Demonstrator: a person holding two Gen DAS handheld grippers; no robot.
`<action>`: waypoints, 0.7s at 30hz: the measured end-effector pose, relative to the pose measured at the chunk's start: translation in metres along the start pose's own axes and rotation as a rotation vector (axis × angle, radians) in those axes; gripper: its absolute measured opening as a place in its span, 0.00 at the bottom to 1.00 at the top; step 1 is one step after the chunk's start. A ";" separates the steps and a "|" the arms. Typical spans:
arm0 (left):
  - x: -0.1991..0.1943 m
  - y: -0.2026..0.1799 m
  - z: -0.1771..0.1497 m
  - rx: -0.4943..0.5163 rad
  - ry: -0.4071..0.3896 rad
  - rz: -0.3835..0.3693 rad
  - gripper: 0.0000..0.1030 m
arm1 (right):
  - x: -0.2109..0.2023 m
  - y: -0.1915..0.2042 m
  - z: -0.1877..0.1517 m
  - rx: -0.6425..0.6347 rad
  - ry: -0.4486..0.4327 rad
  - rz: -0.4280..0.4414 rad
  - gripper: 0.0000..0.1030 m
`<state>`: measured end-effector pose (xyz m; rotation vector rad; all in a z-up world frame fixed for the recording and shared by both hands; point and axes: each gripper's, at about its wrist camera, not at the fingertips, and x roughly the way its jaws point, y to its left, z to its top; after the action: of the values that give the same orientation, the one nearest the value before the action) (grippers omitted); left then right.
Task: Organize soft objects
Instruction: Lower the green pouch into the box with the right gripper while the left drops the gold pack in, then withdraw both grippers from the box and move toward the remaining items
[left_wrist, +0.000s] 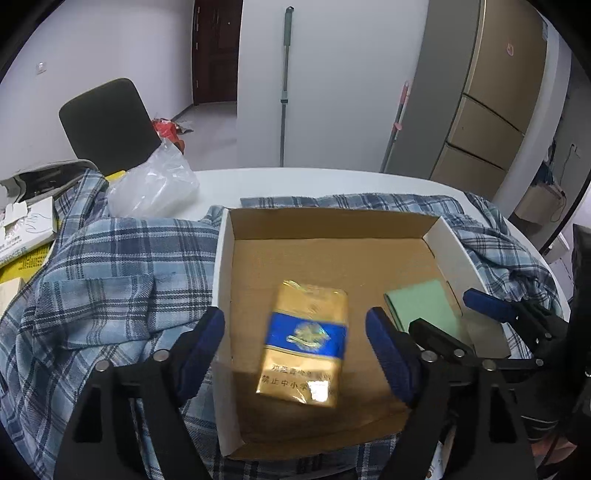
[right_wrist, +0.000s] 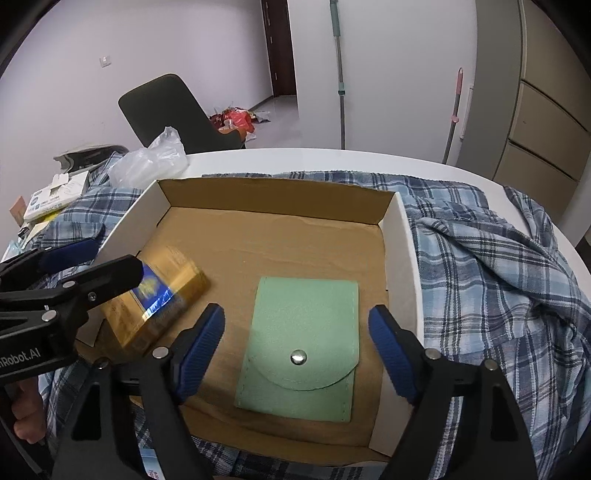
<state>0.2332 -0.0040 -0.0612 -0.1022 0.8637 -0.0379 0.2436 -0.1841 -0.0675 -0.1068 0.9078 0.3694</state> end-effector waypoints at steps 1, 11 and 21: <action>-0.001 0.000 0.000 0.002 -0.007 0.006 0.79 | -0.001 0.001 0.001 0.002 -0.003 0.000 0.77; -0.047 -0.007 0.014 0.028 -0.121 0.017 0.79 | -0.055 -0.004 0.020 0.028 -0.107 0.017 0.77; -0.143 -0.016 0.014 0.041 -0.300 -0.013 0.79 | -0.152 0.001 0.015 0.010 -0.277 0.040 0.77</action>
<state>0.1509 -0.0079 0.0580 -0.0729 0.5623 -0.0514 0.1697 -0.2200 0.0615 -0.0272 0.6391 0.4059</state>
